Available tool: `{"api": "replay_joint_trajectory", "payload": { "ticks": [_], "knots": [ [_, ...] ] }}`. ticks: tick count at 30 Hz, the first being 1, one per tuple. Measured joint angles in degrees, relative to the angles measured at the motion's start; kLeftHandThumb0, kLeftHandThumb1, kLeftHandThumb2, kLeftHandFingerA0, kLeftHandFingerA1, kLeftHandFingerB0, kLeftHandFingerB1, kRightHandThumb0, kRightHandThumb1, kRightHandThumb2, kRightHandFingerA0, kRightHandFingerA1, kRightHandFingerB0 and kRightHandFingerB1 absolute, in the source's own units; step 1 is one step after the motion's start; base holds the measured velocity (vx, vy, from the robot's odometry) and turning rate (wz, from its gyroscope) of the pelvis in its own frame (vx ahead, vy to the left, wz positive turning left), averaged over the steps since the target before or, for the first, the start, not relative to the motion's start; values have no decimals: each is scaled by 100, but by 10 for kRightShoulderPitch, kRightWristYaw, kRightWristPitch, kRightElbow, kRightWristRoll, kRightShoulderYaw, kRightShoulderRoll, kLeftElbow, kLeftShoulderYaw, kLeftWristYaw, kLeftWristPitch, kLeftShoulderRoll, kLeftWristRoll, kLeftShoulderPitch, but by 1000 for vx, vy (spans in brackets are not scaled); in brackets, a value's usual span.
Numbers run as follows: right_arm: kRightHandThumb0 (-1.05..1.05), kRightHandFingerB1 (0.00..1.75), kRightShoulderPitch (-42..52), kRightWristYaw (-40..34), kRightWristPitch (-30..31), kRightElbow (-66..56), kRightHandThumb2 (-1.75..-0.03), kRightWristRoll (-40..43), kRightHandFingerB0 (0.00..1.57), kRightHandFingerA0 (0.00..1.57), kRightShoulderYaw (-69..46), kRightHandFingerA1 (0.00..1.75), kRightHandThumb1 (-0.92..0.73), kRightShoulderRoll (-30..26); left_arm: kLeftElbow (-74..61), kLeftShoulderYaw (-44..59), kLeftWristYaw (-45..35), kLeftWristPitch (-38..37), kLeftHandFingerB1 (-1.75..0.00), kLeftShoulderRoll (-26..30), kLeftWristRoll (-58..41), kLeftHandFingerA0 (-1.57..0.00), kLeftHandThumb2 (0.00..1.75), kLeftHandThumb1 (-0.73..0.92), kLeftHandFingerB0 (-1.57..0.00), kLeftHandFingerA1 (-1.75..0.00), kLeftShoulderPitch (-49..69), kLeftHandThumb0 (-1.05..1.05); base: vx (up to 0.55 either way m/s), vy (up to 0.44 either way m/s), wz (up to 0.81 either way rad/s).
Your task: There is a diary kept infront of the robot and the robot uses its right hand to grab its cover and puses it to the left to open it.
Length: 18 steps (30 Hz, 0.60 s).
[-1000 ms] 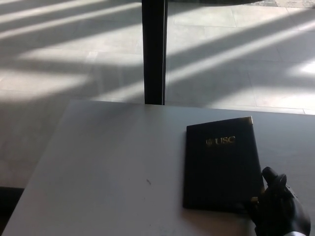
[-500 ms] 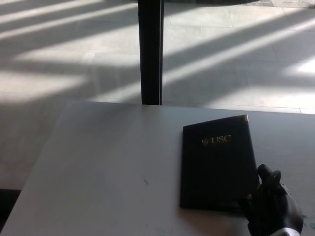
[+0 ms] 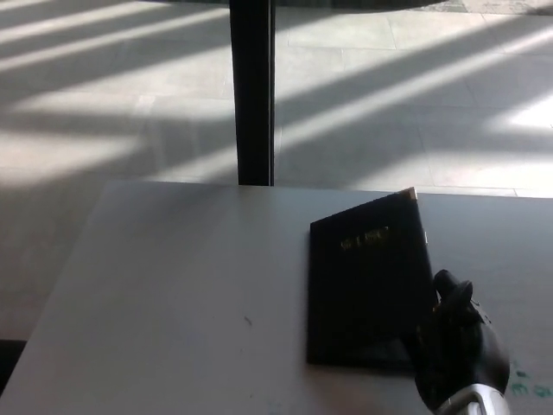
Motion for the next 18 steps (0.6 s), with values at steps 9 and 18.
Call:
{"api": "replay_joint_trajectory", "payload": {
  "ticks": [9,18],
  "knots": [
    [-80,48,-61,-6,-10,-6,-78,-65,21,29,147,61,-92,-4,16,0,-1,0,-64,3,0,-34,100,92,-22,-83,-3,-90,21,4,7],
    [-76,54,-92,6,-10,10,-86,-137,20,26,265,65,-92,-4,21,-7,0,0,-65,5,0,-34,100,92,-25,-83,-12,-92,5,1,1]
  ]
}}
